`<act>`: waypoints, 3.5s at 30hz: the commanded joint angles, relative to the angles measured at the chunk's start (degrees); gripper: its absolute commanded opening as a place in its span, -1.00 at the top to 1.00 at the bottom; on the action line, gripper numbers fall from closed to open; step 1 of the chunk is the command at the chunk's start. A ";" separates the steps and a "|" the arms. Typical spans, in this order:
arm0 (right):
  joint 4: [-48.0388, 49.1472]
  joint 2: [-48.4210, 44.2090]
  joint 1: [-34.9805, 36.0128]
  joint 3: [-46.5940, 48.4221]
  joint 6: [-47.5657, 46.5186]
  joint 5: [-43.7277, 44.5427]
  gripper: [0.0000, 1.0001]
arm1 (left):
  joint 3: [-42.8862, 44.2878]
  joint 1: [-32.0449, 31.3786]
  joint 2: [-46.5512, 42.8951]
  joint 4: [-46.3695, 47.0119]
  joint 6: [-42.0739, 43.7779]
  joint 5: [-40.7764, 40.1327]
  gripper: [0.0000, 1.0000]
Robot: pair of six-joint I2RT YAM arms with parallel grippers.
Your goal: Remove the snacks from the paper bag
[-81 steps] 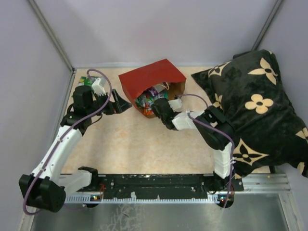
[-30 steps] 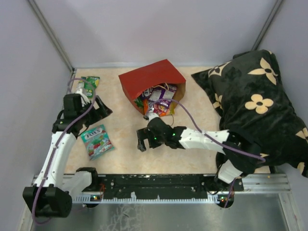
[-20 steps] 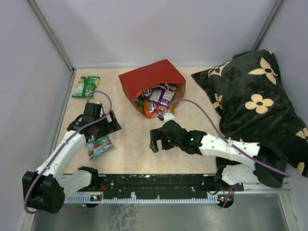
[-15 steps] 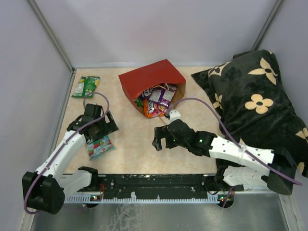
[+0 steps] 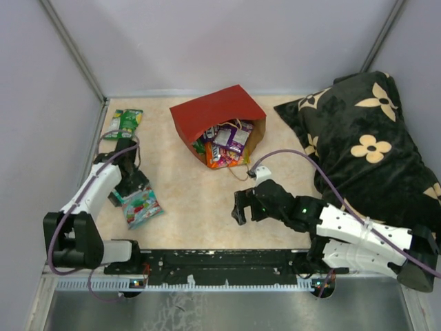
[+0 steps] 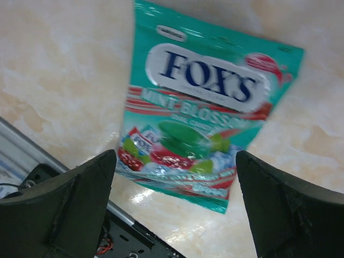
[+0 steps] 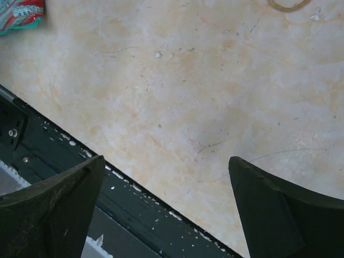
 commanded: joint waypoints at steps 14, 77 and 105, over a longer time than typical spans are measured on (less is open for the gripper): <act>1.18 -7.55 -1.27 -2.57 -4.31 -3.90 -0.98 | -4.70 10.29 1.54 8.00 10.77 18.03 -0.67; -0.65 -1.97 -2.85 -0.19 -5.25 -6.91 -0.99 | 28.98 16.30 44.58 33.99 57.78 9.48 -0.87; -1.32 -3.71 -2.81 -2.79 -7.36 -7.13 -0.99 | 14.18 19.06 22.23 35.13 35.55 24.24 -1.00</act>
